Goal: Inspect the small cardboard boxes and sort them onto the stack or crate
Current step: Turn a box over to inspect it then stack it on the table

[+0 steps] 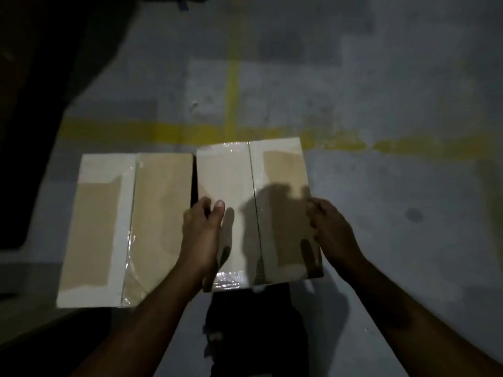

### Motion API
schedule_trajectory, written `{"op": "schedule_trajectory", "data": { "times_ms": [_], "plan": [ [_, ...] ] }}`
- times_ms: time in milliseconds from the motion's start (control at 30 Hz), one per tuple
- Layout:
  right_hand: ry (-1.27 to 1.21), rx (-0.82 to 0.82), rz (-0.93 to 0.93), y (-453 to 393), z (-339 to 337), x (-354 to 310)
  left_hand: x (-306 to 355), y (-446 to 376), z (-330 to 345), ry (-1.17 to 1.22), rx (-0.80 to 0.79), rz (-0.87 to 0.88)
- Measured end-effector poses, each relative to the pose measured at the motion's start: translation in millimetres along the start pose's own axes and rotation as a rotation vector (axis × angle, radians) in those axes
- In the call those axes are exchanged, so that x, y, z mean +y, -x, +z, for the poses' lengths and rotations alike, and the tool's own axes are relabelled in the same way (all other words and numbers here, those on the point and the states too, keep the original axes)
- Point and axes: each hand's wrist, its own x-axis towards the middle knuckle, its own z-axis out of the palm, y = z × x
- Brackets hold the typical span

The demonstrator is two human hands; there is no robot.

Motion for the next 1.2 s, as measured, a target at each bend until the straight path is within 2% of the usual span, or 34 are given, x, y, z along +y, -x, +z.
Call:
{"op": "schedule_trajectory", "data": {
  "times_ms": [67,133,267,367,467,533,633,833,1000,1200],
  "plan": [
    [0.187,0.113,-0.026,-19,4,9,1,-5,7,-0.197,0.131,0.079],
    [0.177,0.099,0.039,-29,9,13,4,-5,11,-0.262,0.192,0.049],
    [0.136,-0.004,0.068,-41,14,21,12,-9,18,-0.285,0.211,-0.185],
    [0.068,-0.027,0.107,-48,12,16,21,-15,21,-0.272,0.23,-0.255],
    [0.011,-0.043,0.127,-44,4,7,26,-12,20,-0.129,0.217,-0.278],
    [-0.008,-0.021,0.105,-41,-7,2,30,-6,18,-0.063,0.194,-0.224],
    [-0.023,0.017,0.06,-19,-29,-16,48,17,14,-0.099,0.15,-0.114],
    [0.017,0.175,-0.106,53,-89,-100,140,77,-11,-0.043,0.026,0.121],
    [0.025,0.242,-0.37,133,-141,-211,257,145,-61,0.029,0.131,0.317],
    [-0.109,0.182,-0.683,252,-175,-348,370,248,-149,0.114,0.295,0.575]
  ]
}}
